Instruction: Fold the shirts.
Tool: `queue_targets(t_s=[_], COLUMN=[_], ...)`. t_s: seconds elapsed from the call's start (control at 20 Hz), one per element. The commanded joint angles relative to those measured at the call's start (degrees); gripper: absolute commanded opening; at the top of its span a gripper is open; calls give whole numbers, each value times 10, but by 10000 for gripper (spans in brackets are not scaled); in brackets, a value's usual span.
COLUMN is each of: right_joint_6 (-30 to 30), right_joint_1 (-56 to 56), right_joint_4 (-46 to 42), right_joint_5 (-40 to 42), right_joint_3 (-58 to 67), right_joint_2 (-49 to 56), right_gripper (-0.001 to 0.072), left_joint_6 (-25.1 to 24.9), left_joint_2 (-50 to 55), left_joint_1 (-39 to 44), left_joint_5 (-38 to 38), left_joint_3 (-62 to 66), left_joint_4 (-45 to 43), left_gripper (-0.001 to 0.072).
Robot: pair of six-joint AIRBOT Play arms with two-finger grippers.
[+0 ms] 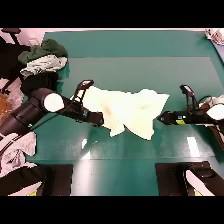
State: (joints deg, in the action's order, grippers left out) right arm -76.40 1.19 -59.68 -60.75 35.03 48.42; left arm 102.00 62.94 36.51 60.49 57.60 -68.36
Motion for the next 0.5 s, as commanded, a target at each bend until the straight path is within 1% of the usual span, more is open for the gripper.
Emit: queue_targets(t_s=[0.0,0.05,0.25,0.4,0.45], right_joint_6=[10,10,10,15,22], right_joint_1=[-23,-23,-16,8,18], right_joint_4=[0,0,-1,-3,-3], right_joint_5=[16,15,12,6,2], right_joint_3=[31,39,52,52,52], right_joint_2=[69,85,111,110,110], right_gripper=[383,383,383,383,383], left_joint_6=[11,12,12,9,-2], left_joint_2=[23,36,88,99,99], left_joint_1=[38,45,64,66,71], left_joint_5=[-45,-46,-47,-43,-39], left_joint_3=[-5,-5,-5,-5,-5], left_joint_4=[3,3,16,28,28], left_gripper=[660,720,720,720,720])
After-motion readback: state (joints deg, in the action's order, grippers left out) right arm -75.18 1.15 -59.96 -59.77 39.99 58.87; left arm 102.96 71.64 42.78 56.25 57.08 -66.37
